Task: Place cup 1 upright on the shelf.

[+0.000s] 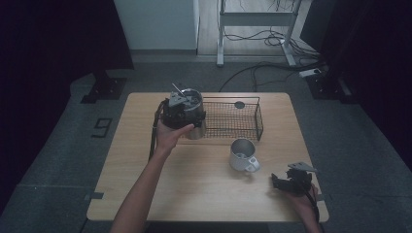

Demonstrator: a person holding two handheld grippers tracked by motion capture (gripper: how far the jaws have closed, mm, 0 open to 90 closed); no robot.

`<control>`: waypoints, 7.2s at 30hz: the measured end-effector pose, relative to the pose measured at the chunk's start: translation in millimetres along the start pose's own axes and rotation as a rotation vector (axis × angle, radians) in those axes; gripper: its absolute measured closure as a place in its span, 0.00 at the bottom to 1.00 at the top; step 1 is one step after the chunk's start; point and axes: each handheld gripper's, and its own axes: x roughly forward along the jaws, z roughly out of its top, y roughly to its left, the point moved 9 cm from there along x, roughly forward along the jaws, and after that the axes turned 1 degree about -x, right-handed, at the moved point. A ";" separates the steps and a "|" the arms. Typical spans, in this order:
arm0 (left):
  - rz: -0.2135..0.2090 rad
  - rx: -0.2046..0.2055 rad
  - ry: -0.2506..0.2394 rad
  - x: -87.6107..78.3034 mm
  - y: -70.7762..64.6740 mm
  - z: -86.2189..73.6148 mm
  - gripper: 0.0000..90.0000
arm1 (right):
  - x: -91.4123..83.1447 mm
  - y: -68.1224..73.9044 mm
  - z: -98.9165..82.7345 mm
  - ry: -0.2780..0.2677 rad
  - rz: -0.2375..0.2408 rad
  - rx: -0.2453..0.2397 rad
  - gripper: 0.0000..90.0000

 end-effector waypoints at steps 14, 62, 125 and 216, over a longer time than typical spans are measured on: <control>0.000 -0.002 -0.002 7.5 1.1 10.0 0.05 | 0.1 0.0 0.1 -0.002 0.000 0.001 0.08; 0.030 -0.019 0.049 60.8 19.0 13.6 0.05 | -0.1 -0.2 0.0 -0.002 0.000 0.001 0.09; 0.106 -0.060 0.158 122.6 52.0 -31.7 0.05 | -0.7 -0.6 0.1 -0.003 -0.002 0.004 0.10; 0.097 -0.070 0.098 51.5 38.2 -68.7 0.04 | -0.8 -0.3 0.1 -0.004 -0.002 0.000 0.11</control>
